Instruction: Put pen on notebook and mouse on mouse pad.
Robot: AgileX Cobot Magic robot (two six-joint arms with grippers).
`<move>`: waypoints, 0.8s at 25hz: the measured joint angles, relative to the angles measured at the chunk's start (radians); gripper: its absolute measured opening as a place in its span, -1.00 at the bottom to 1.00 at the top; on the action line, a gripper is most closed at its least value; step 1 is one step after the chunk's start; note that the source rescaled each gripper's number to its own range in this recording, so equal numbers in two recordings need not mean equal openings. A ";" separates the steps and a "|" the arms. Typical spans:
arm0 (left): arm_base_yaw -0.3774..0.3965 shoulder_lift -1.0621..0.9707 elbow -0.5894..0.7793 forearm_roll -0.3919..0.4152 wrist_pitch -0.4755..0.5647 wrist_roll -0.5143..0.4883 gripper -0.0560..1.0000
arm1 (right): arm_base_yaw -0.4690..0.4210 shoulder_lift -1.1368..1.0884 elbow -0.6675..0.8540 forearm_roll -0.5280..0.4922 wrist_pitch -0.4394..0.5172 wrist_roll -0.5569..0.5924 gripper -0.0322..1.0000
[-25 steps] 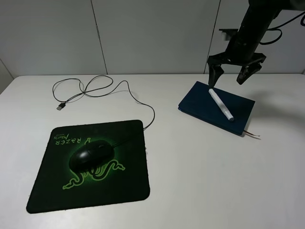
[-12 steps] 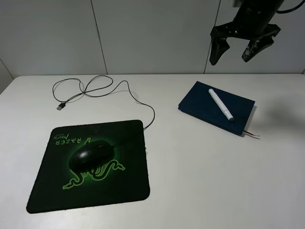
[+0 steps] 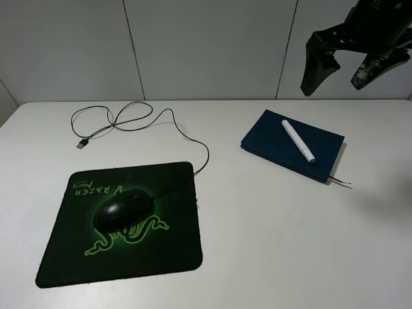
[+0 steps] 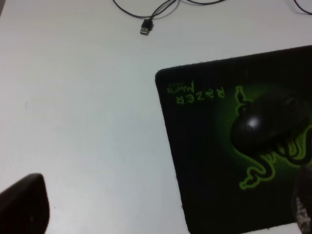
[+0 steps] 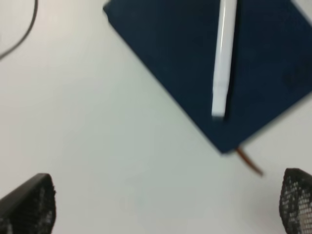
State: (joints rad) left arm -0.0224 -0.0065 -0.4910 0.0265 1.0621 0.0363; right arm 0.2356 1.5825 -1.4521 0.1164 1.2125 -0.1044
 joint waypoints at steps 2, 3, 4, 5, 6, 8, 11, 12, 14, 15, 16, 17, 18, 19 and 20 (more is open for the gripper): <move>0.000 0.000 0.000 0.000 0.000 0.000 1.00 | 0.000 -0.067 0.067 0.002 0.000 0.002 1.00; 0.000 0.000 0.000 0.000 0.000 0.000 1.00 | 0.000 -0.096 0.095 0.002 0.000 0.002 1.00; 0.000 0.000 0.000 0.000 0.000 0.000 1.00 | 0.000 -0.132 0.129 0.002 0.000 0.002 1.00; 0.000 0.000 0.000 0.000 0.000 0.000 1.00 | 0.000 -0.170 0.163 0.007 0.000 0.002 1.00; 0.000 0.000 0.000 0.000 0.000 0.000 1.00 | 0.000 -0.209 0.192 0.009 0.000 0.002 1.00; 0.000 0.000 0.000 0.000 0.000 0.000 1.00 | 0.000 -0.280 0.257 0.010 0.000 0.002 1.00; 0.000 0.000 0.000 0.000 0.000 0.000 1.00 | 0.000 -0.392 0.342 0.011 0.001 0.002 1.00; 0.000 0.000 0.000 0.000 0.000 0.000 1.00 | 0.000 -0.430 0.369 0.011 0.001 0.002 1.00; 0.000 0.000 0.000 0.000 0.000 0.000 1.00 | 0.000 -0.502 0.414 0.011 0.002 0.002 1.00; 0.000 0.000 0.000 0.000 0.000 0.000 1.00 | 0.000 -0.542 0.437 0.011 0.002 0.002 1.00; 0.000 0.000 0.000 0.000 0.000 0.000 1.00 | 0.000 -0.583 0.459 0.012 0.002 0.002 1.00; 0.000 0.000 0.000 0.000 0.000 0.000 1.00 | 0.000 -0.624 0.476 0.012 0.003 0.002 1.00; 0.000 0.000 0.000 0.000 0.000 0.000 1.00 | 0.000 -0.657 0.495 0.012 0.003 0.002 1.00; 0.000 0.000 0.000 0.000 0.000 0.000 1.00 | 0.000 -0.697 0.513 0.012 0.003 0.002 1.00; 0.000 0.000 0.000 0.000 0.000 0.000 1.00 | 0.000 -0.736 0.529 0.012 0.004 0.002 1.00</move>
State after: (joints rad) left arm -0.0224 -0.0065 -0.4910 0.0265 1.0621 0.0363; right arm 0.2356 0.8465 -0.9233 0.1285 1.2165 -0.1024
